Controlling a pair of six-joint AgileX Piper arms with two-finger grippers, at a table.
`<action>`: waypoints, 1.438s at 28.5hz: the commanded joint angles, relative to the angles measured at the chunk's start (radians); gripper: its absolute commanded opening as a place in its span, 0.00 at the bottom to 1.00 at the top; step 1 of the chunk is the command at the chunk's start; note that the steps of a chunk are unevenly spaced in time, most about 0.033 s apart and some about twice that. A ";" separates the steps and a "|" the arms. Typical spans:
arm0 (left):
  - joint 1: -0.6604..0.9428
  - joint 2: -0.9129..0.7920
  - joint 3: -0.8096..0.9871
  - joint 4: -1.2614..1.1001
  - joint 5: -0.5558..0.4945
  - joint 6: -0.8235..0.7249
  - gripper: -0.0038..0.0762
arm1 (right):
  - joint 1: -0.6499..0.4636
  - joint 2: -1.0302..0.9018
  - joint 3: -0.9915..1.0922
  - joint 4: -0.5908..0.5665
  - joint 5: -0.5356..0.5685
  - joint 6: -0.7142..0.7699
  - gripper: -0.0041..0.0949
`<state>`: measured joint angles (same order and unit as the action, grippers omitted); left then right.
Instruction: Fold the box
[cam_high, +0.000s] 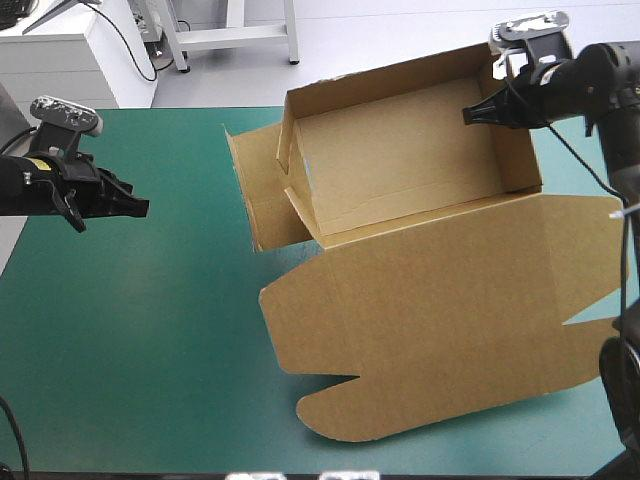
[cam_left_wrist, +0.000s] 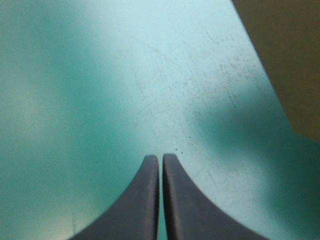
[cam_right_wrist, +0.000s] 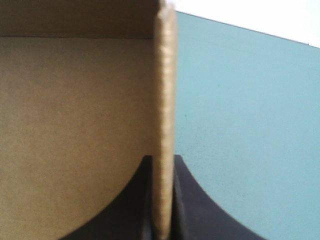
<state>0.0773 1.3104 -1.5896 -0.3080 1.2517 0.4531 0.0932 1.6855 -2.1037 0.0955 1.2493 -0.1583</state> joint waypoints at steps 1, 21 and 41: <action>0.001 -0.008 -0.027 -0.028 -0.015 -0.015 0.06 | -0.021 -0.144 0.021 0.030 -0.004 -0.020 0.02; 0.001 0.014 0.440 -0.706 -0.283 0.443 0.06 | -0.021 -0.359 0.136 0.115 -0.004 -0.006 0.02; 0.000 0.005 0.473 -1.227 0.045 0.647 0.06 | -0.021 -0.357 0.185 0.134 -0.008 0.020 0.02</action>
<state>0.0773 1.3568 -1.0907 -1.4249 1.1999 1.1108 0.0802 1.3556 -1.8935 0.2019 1.2505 -0.1665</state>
